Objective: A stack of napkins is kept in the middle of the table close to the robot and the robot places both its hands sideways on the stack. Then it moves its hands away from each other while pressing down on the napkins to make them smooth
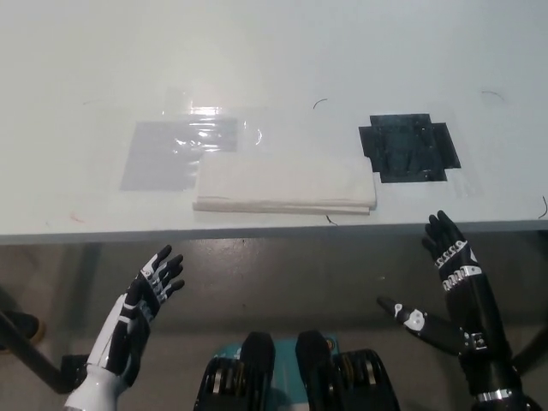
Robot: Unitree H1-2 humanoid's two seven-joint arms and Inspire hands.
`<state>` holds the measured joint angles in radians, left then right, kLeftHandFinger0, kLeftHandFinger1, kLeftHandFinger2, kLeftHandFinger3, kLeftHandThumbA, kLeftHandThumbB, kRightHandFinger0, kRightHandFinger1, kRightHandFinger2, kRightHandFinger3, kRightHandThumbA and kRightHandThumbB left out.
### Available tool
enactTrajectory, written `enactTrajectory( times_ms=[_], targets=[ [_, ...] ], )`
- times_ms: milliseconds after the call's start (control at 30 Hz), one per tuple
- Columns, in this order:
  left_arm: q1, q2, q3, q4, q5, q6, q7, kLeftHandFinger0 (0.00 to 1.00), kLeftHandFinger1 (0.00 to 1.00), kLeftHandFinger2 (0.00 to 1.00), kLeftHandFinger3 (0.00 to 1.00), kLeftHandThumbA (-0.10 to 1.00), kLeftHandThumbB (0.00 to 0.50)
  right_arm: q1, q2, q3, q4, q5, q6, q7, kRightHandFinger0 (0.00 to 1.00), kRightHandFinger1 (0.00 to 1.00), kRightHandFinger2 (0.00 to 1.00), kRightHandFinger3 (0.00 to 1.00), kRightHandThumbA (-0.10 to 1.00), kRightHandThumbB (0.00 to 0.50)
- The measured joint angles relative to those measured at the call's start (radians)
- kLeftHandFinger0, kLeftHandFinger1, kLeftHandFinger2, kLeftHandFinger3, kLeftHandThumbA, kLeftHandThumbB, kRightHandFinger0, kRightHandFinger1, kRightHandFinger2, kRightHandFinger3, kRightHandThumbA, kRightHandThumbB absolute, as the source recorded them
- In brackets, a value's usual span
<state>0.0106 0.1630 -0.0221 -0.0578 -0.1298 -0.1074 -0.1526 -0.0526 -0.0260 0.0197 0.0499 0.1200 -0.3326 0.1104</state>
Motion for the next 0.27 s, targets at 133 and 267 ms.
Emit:
enactTrajectory(
  times_ms=[133, 267],
  targets=[
    [0.001, 0.0, 0.001, 0.0, -0.001, 0.007, -0.001, 1.0, 1.0, 1.0, 1.0, 1.0, 0.189, 0.001, 0.0, -0.001, 0.001, 0.0, 0.0, 0.0, 1.0, 1.0, 1.0, 1.0, 1.0, 0.124],
    [0.001, 0.0, 0.003, 0.0, -0.002, 0.008, -0.001, 1.0, 1.0, 1.0, 1.0, 1.0, 0.187, 0.006, 0.0, -0.001, 0.001, 0.0, 0.0, 0.0, 1.0, 1.0, 1.0, 1.0, 1.0, 0.105]
  ],
)
